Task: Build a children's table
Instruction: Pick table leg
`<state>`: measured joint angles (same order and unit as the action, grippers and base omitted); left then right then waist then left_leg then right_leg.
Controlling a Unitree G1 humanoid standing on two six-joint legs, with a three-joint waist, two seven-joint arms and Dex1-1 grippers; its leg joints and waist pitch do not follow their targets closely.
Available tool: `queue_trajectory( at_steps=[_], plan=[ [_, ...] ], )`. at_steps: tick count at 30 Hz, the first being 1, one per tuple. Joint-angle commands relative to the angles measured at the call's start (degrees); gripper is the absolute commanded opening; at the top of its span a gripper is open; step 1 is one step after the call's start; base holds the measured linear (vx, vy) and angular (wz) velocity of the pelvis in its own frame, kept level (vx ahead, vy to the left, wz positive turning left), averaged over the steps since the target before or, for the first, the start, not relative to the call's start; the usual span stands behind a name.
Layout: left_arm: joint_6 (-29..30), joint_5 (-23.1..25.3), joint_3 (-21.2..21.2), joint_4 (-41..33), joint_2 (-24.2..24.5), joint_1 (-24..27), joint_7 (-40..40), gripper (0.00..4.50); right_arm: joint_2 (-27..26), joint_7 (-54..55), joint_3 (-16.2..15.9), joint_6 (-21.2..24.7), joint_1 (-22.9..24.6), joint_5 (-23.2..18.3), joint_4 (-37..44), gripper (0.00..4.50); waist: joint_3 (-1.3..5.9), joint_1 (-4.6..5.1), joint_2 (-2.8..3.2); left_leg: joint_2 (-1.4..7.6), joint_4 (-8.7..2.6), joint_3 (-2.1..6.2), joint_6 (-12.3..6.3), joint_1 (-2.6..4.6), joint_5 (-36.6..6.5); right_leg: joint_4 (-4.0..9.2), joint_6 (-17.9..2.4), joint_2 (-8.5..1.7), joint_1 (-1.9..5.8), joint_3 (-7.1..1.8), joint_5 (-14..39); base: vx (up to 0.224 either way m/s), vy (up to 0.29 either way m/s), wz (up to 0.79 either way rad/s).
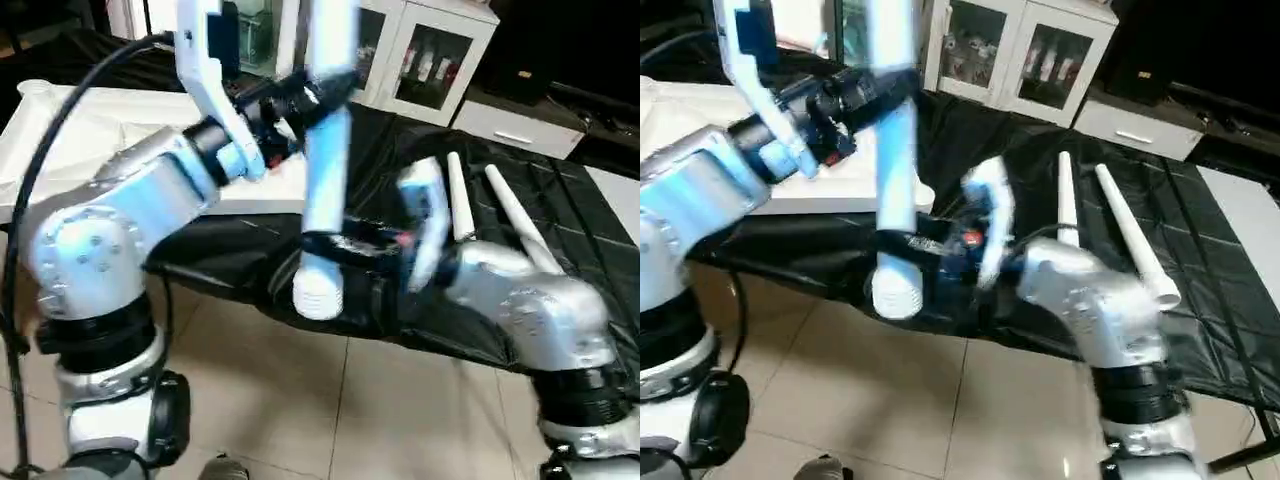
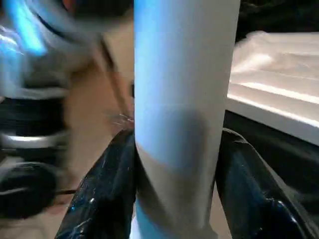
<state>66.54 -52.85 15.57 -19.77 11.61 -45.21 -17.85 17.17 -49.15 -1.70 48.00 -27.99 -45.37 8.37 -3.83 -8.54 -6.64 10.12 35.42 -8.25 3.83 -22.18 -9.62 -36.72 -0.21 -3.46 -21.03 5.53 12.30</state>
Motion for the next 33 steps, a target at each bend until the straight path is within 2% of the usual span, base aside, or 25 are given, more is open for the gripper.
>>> queue_trajectory(
  at_steps=[1, 2, 3, 4, 5, 7, 8, 10, 14, 17, 19, 24, 26, 27, 28, 29, 30, 31, 32, 33],
  plan=[
    [2.06, -3.07, -0.15, -0.32, -0.17, -0.1, -1.63, 3.31, 1.59, -2.79, 2.11, 1.25, 0.97, -2.89, 1.96, 1.84, 3.46, 0.06, 2.12, 3.71, -5.77, 1.47, 7.44, 1.72, -20.82, 5.36, -6.4, -6.07, 1.25, -3.75, 13.83, 0.0, 0.0, 0.0],
    [2.57, -4.96, 0.63, 0.24, -0.66, -0.2, -1.99, 3.43, 3.23, -5.76, 2.08, 2.59, 2.36, -4.84, 2.86, 1.84, 3.48, -0.1, 2.23, 3.74, -5.77, 1.5, 7.28, 1.69, -20.86, 5.36, -6.56, -6.16, 1.37, -3.74, 13.91, 0.0, 0.0, 0.0],
    [2.86, -6.19, 1.13, 0.59, -1.02, -0.26, -2.29, 3.53, 4.32, -7.75, 2.04, 3.5, 3.31, -6.08, 3.48, 1.84, 3.44, -0.25, 2.06, 3.76, -5.76, 1.43, 6.96, 1.7, -20.6, 5.51, -6.48, -6.18, 1.46, -3.79, 14.19, 0.0, 0.0, 0.0],
    [3.27, -8.75, 1.64, 0.99, -1.5, -0.15, -2.92, 3.6, 5.86, -10.37, 1.84, 5.09, 4.55, -7.76, 4.25, 1.84, 3.31, -0.32, 2.54, 3.68, -5.83, 1.5, 6.86, 1.55, -20.62, 5.47, -6.53, -6.22, 1.56, -3.78, 14.41, 0.0, 0.0, 0.0],
    [3.4, -9.67, 1.79, 1.13, -1.7, -0.1, -3.11, 3.6, 6.47, -11.37, 1.69, 5.74, 5.02, -8.34, 4.54, 1.84, 3.27, -0.52, 2.65, 3.74, -5.8, 1.49, 6.68, 1.68, -21.1, 5.73, -6.42, -6.2, 1.58, -3.78, 15.03, 0.0, 0.0, 0.0],
    [3.77, -11.52, 1.35, 1.23, -2.25, 0.34, -3.53, 3.75, 8.86, -14.82, 0.72, 7.16, 6.84, -9.38, 5.31, 1.84, 3.24, -0.79, 2.41, 3.83, -5.86, 1.52, 6.22, 1.53, -20.59, 5.97, -6.26, -6.3, 1.7, -3.8, 15.84, 0.0, 0.0, 0.0],
    [3.97, -11.88, 1.12, 1.2, -2.46, 0.51, -3.55, 3.96, 9.5, -15.74, 0.43, 7.68, 7.41, -9.78, 5.55, 1.84, 3.25, -0.98, 2.34, 3.81, -5.78, 1.45, 5.89, 1.47, -19.64, 5.96, -6.34, -6.42, 1.79, -3.83, 15.87, 0.0, 0.0, 0.0],
    [4.52, -13.63, 1.09, 1.45, -2.84, 0.69, -3.51, 4.01, 10.11, -16.57, 0.28, 8.62, 8.11, -10.81, 5.7, 1.84, 3.21, -1.1, 2.52, 3.77, -5.67, 1.38, 5.53, 1.43, -18.19, 6.09, -6.38, -6.47, 1.76, -3.86, 16.86, 0.0, 0.0, 0.0],
    [5.72, -17.2, 2.14, 2.38, -3.58, 0.32, -2.02, 4.01, 10.6, -16.78, 0.0, 8.64, 8.32, -10.82, 5.48, 1.84, 3.17, -1.29, 2.47, 3.71, -5.6, 1.29, 5.37, 1.46, -17.08, 6.07, -6.87, -6.34, 1.7, -3.8, 17.19, 0.0, 0.0, 0.0],
    [7.35, -19.12, 2.18, 3.02, -3.63, 0.29, -1.02, 4.01, 10.83, -17.02, -0.14, 8.94, 8.16, -10.97, 5.23, 1.84, 3.33, -1.28, 2.46, 3.84, -5.69, 1.3, 5.46, 1.47, -15.89, 5.87, -7.02, -6.2, 1.78, -3.78, 15.08, 0.0, 0.0, 0.0],
    [8.74, -21.15, 1.07, 2.38, -2.75, 0.78, -1.04, 4.01, 11.67, -17.92, -0.83, 8.76, 8.11, -10.28, 5.1, 1.84, 3.44, -1.36, 2.59, 3.88, -5.76, 1.28, 5.56, 1.49, -14.43, 5.48, -7.51, -6.0, 1.91, -3.72, 11.49, 0.0, 0.0, 0.0],
    [9.79, -23.9, -0.49, 1.81, -1.97, 1.54, 0.18, 4.01, 12.54, -19.13, -1.9, 8.28, 7.9, -9.42, 5.01, 1.83, 3.44, -1.51, 2.72, 3.74, -5.73, 1.11, 5.58, 1.39, -13.87, 5.4, -7.75, -6.04, 2.11, -3.75, 9.69, 0.0, 0.0, 0.0],
    [10.12, -24.98, -0.58, 2.25, -1.99, 1.62, 1.01, 3.66, 12.75, -19.33, -2.34, 7.98, 7.84, -9.16, 5.08, 1.83, 3.45, -1.55, 2.88, 3.74, -5.68, 1.09, 5.64, 1.41, -13.86, 5.43, -7.77, -6.09, 2.13, -3.78, 9.84, 0.0, 0.0, 0.0],
    [10.46, -25.59, -0.62, 2.74, -1.99, 1.64, 1.5, 3.66, 12.93, -19.6, -2.73, 7.91, 7.88, -9.16, 5.39, 1.83, 3.47, -1.71, 3.45, 3.74, -5.7, 1.19, 5.81, 1.43, -14.26, 5.33, -7.85, -6.08, 2.11, -3.76, 9.89, 0.0, 0.0, 0.0],
    [10.73, -26.06, -0.6, 3.1, -2.0, 1.62, 1.9, 3.62, 13.05, -19.78, -2.98, 7.89, 7.91, -9.19, 5.6, 1.83, 3.36, -1.65, 3.0, 3.72, -5.76, 1.11, 5.59, 1.5, -15.29, 5.59, -7.69, -6.03, 2.13, -3.75, 11.01, 0.0, 0.0, 0.0],
    [10.79, -26.43, -0.6, 3.27, -1.97, 1.6, 1.96, 3.62, 13.13, -19.88, -3.14, 7.8, 7.95, -9.09, 5.69, 1.83, 3.29, -1.65, 2.96, 3.67, -5.72, 1.06, 5.44, 1.47, -15.22, 5.69, -7.57, -6.06, 2.1, -3.79, 11.55, 0.0, 0.0, 0.0],
    [10.88, -26.96, -0.61, 3.52, -1.94, 1.57, 2.04, 3.39, 13.23, -20.03, -3.37, 7.68, 8.01, -8.94, 5.82, 1.83, 3.26, -1.77, 3.35, 3.65, -5.69, 1.11, 5.44, 1.45, -15.57, 5.86, -7.33, -6.11, 2.07, -3.84, 12.52, 0.0, 0.0, 0.0],
    [10.91, -27.56, -0.65, 3.77, -1.83, 1.54, 2.05, 3.28, 13.33, -20.21, -3.63, 7.54, 8.05, -8.73, 5.91, 1.83, 3.3, -1.86, 3.34, 3.69, -5.7, 1.15, 5.5, 1.51, -15.6, 5.83, -7.28, -6.11, 2.08, -3.82, 12.89, 0.0, 0.0, 0.0],
    [10.96, -28.39, -0.91, 3.96, -1.65, 1.43, 1.93, 3.28, 13.48, -20.48, -4.03, 7.14, 8.08, -8.17, 5.84, 1.83, 3.22, -1.95, 3.7, 3.68, -5.76, 1.19, 5.61, 1.47, -15.88, 5.78, -7.26, -6.11, 2.01, -3.82, 13.09, 0.0, 0.0, 0.0],
    [10.97, -28.52, -0.95, 3.98, -1.62, 1.42, 1.92, 3.23, 13.49, -20.51, -4.07, 7.1, 8.09, -8.12, 5.83, 1.83, 3.2, -1.86, 3.52, 3.7, -5.81, 1.17, 5.56, 1.44, -15.96, 5.89, -7.08, -6.02, 2.03, -3.83, 13.2, 0.0, 0.0, 0.0]
  ],
)
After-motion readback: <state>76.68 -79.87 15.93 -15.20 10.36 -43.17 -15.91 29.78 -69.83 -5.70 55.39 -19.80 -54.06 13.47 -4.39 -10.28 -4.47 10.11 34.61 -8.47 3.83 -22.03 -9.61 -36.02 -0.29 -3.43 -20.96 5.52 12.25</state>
